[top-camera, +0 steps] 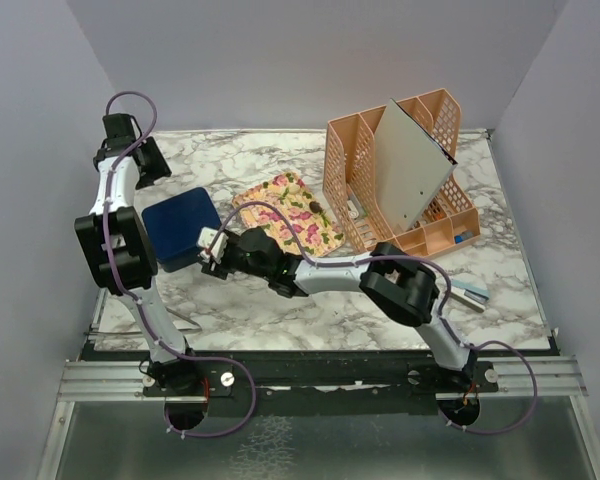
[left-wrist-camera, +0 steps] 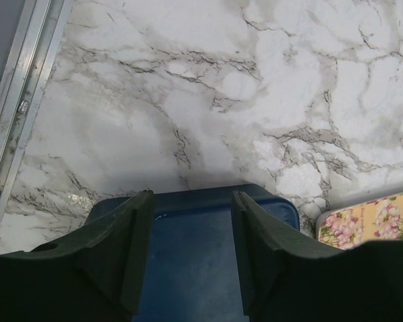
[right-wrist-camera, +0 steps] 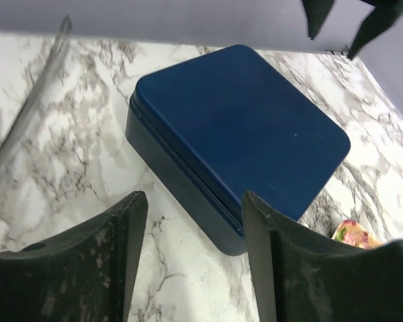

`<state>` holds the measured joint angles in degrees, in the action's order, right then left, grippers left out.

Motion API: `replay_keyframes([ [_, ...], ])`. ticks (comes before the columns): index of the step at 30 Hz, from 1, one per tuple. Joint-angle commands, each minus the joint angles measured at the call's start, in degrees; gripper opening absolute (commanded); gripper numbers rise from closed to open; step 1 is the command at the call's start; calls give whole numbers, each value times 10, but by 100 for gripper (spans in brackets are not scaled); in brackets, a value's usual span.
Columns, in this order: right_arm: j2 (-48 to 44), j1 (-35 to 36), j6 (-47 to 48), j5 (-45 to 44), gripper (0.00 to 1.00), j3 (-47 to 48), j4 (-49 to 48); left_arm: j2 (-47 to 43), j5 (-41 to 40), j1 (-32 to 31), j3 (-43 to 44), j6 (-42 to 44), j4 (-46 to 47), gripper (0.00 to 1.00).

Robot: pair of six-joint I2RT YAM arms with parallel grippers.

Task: Pack the chocolate
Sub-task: Adjust the packing box at the center of the board.

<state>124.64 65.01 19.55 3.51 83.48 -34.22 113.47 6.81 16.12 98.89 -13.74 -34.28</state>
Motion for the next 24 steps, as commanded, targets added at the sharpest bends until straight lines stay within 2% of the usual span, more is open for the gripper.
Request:
replay_keyframes([
  [1,48,-1,109,53,67,44,25,28,26,1,9,1,30,56],
  [4,73,-2,170,65,72,80,68,59,-2,1,30,2,-2,53],
  [6,92,-2,210,78,76,103,94,69,7,1,19,2,-10,53],
  [7,103,-2,233,74,90,118,104,71,24,0,6,6,-10,56],
  [8,117,-2,250,68,96,134,115,74,32,-3,-8,11,-12,58],
  [11,176,-2,293,51,94,216,183,62,43,-5,-61,12,-16,56],
  [13,213,-2,313,36,86,267,208,35,52,-8,-105,6,7,49],
  [14,233,-2,322,29,73,292,216,25,55,-11,-120,4,16,46],
  [15,251,-2,333,19,55,318,225,19,54,-15,-128,4,18,43],
  [16,270,-1,347,1,43,343,236,15,54,-19,-132,4,18,40],
  [19,294,9,391,-54,25,370,233,0,53,-21,-156,-10,28,31],
  [22,272,17,398,-66,17,314,188,-4,54,-22,-171,-15,41,30],
  [24,262,19,383,-69,16,280,164,-4,56,-22,-171,-19,48,31],
])
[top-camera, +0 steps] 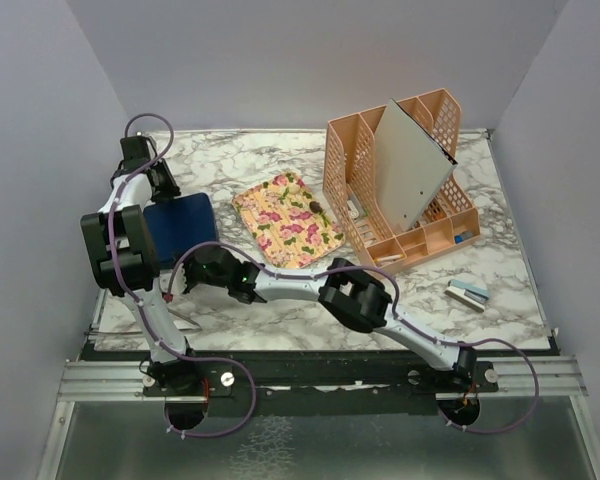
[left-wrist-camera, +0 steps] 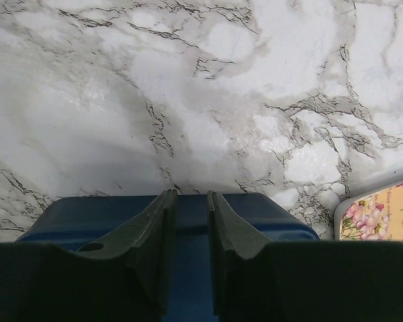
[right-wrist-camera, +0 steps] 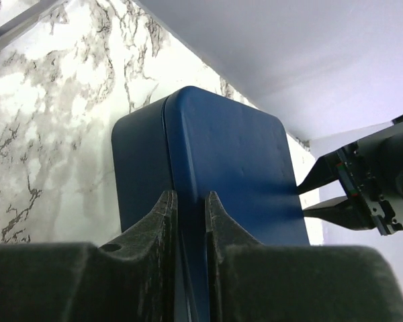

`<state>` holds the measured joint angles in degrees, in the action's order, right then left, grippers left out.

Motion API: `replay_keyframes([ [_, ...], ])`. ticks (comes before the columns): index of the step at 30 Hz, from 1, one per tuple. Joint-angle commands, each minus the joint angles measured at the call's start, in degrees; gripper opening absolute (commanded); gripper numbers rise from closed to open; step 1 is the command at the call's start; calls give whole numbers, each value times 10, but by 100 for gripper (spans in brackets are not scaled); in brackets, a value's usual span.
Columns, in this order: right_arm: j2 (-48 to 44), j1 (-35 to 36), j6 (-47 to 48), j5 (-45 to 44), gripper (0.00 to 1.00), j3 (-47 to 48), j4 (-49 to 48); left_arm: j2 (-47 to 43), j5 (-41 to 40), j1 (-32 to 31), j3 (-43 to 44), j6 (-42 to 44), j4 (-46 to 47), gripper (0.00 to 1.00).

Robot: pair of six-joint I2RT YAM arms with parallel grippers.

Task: Pack the chocolate
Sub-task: Adjust the packing box at the center of the board.

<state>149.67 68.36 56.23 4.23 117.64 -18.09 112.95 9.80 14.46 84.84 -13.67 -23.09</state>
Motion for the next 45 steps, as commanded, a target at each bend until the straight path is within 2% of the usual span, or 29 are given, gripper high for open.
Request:
replay_keyframes([
  [1,11,-15,7,-77,16,-70,1,2,30,-6,-30,-22,-60,31],
  [6,5,-15,-39,-65,18,-84,6,10,28,-6,21,-15,-75,35],
  [10,-33,-15,-107,-32,31,-87,15,2,24,-6,75,-14,-83,37],
  [13,-78,-16,-170,8,41,-85,28,-7,8,-6,115,-11,-85,43],
  [18,-159,-16,-268,50,56,-137,-5,-22,-22,-4,177,-2,-112,44],
  [22,-216,-29,-354,81,58,-190,-49,-47,-29,-1,176,-3,-113,45],
  [25,-245,-48,-435,80,50,-212,-62,-71,-7,-1,153,-4,-112,43],
  [32,-276,-82,-554,33,3,-250,-87,-133,74,-4,49,-22,-78,36],
  [37,-242,-91,-610,32,0,-193,-15,-149,106,-6,-15,-29,-48,33],
  [41,-171,-98,-629,51,0,-126,68,-151,104,-9,-78,-40,-21,33],
  [45,-117,-100,-656,9,0,-121,146,-155,103,-20,-166,-50,10,33],
])
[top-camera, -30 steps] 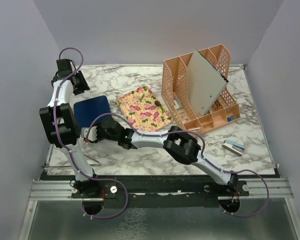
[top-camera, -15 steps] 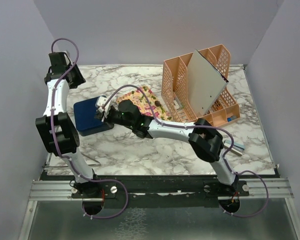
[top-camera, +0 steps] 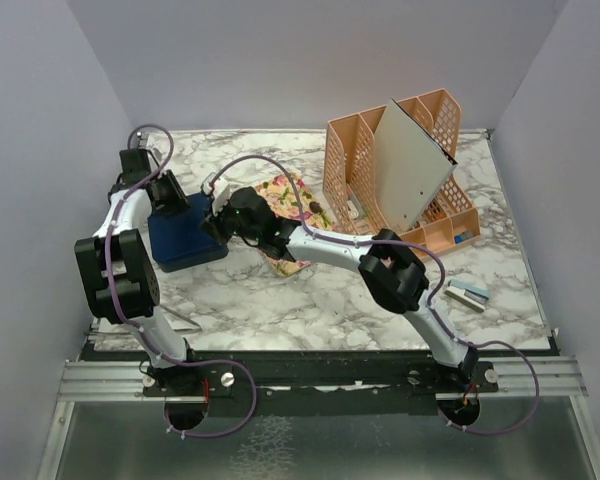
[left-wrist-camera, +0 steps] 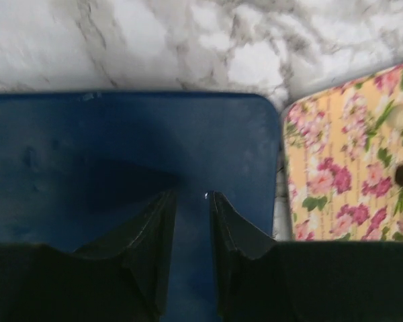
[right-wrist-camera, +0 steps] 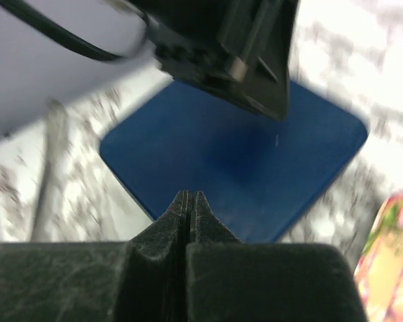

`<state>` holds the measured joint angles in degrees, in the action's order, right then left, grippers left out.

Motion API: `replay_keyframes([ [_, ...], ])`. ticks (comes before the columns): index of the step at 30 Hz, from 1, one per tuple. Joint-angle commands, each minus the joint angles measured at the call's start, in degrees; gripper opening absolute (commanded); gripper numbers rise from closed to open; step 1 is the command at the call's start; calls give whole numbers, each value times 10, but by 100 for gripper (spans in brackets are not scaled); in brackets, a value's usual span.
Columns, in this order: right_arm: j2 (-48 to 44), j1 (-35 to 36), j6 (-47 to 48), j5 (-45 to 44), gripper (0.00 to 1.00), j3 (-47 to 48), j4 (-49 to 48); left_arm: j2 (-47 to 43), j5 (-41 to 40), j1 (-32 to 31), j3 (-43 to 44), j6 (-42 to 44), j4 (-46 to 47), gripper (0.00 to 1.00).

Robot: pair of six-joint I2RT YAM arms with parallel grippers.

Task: Pack the chocolate
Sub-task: Adjust the packing box at the center of the board.

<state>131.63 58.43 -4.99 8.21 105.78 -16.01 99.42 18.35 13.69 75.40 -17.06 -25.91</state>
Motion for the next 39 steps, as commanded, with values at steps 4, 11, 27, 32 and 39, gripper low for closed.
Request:
replay_keyframes([
  [4,67,-1,-51,-107,0,-22,196,-24,28,-14,-90,-18,43,33],
  [11,-15,-3,-61,-102,5,-56,165,-30,12,-14,1,-18,-1,44],
  [27,26,-35,-150,-52,60,31,182,-77,-168,48,-38,30,-59,80],
  [32,87,-52,-188,-18,57,99,202,-73,-147,64,-79,33,-39,69],
  [39,111,-52,-244,46,24,31,176,-56,-49,62,-113,20,-18,56],
])
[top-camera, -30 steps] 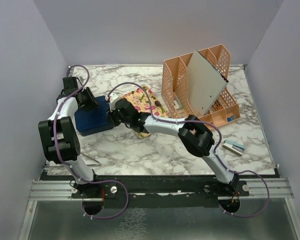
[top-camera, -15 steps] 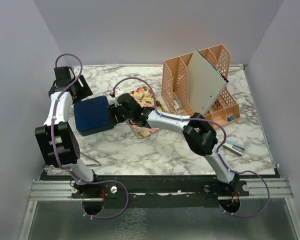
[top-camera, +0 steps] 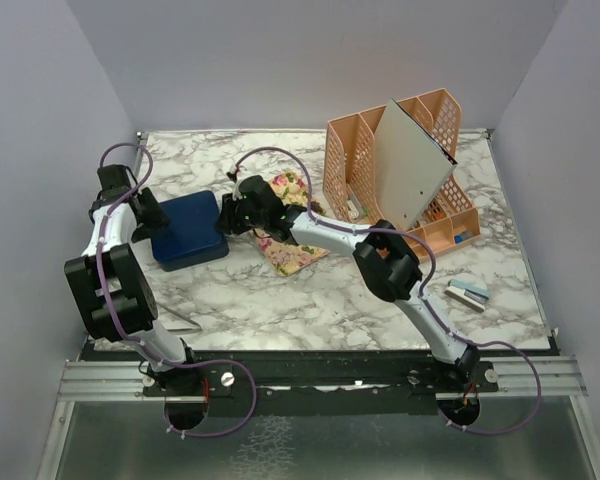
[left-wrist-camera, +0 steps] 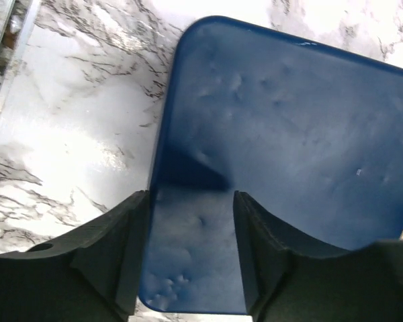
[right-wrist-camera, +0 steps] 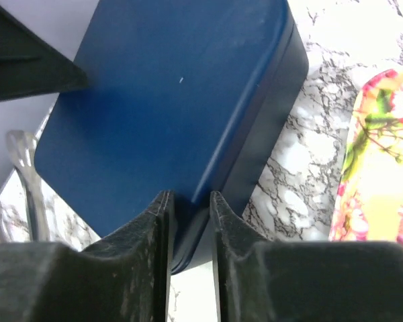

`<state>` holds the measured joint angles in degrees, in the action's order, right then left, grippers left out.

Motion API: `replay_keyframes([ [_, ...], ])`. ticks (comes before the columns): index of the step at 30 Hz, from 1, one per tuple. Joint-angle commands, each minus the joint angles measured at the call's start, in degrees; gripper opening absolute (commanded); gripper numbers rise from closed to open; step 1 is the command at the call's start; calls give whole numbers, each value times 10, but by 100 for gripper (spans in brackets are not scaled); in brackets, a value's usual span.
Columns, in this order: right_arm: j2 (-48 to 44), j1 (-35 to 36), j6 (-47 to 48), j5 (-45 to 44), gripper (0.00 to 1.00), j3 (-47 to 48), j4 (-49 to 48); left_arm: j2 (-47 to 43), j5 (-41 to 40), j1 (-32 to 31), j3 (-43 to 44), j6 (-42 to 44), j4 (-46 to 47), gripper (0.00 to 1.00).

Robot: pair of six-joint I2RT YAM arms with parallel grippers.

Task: Pack the chocolate
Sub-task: Adjust the packing box at the center of the board.

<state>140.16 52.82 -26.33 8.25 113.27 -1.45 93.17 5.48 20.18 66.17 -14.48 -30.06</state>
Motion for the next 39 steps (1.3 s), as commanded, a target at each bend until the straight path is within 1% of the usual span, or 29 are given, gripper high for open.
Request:
replay_keyframes([
  [1,26,5,-34,52,17,-55,29,5,92,-8,-26,-7,28,50],
  [3,29,5,-51,56,8,-75,30,1,95,-18,-29,-6,29,44],
  [4,30,5,-59,54,2,-88,28,-1,94,-22,-30,-6,27,43],
  [7,23,7,-85,54,0,-159,-17,-7,83,-25,-31,-8,23,43],
  [8,21,9,-89,51,0,-178,-24,-8,79,-25,-31,-8,23,46],
  [9,18,10,-93,49,1,-194,-33,-7,81,-25,-30,-7,23,49],
  [11,9,9,-99,53,7,-224,-55,-5,105,-25,-26,-7,24,54],
  [12,4,9,-96,58,15,-230,-63,-6,119,-25,-23,-8,24,54],
  [13,-2,9,-92,62,20,-231,-67,-8,129,-25,-22,-10,24,55],
  [14,-7,9,-89,64,27,-225,-68,-11,132,-25,-19,-11,23,55],
  [15,-12,7,-85,67,32,-216,-64,-13,127,-25,-17,-11,20,55],
  [16,-16,4,-83,71,34,-204,-60,-16,112,-26,-16,-9,16,54],
  [18,-23,-3,-87,83,35,-186,-57,-21,93,-25,-17,-3,15,48],
  [20,-23,-7,-102,100,35,-167,-56,-20,100,-26,-21,-1,13,44],
  [21,-19,-10,-108,109,35,-157,-54,-21,104,-26,-22,-2,11,43],
  [23,-14,-10,-116,116,36,-143,-49,-24,98,-28,-25,-3,7,43],
  [25,-11,-10,-121,121,36,-142,-52,-32,74,-28,-28,-4,0,43],
  [29,-8,-9,-126,126,30,-148,-58,-61,23,-28,-17,-4,-7,45],
  [31,-1,-5,-128,138,29,-143,-58,-74,14,-28,-3,-9,-8,45],
  [33,-3,-4,-131,150,29,-144,-62,-82,33,-28,14,-19,-7,45],
  [36,-31,-9,-126,143,33,-163,-77,-90,89,-31,29,-26,-3,45],
  [39,-68,-22,-112,144,41,-169,-82,-95,120,-38,25,-20,-7,41],
])
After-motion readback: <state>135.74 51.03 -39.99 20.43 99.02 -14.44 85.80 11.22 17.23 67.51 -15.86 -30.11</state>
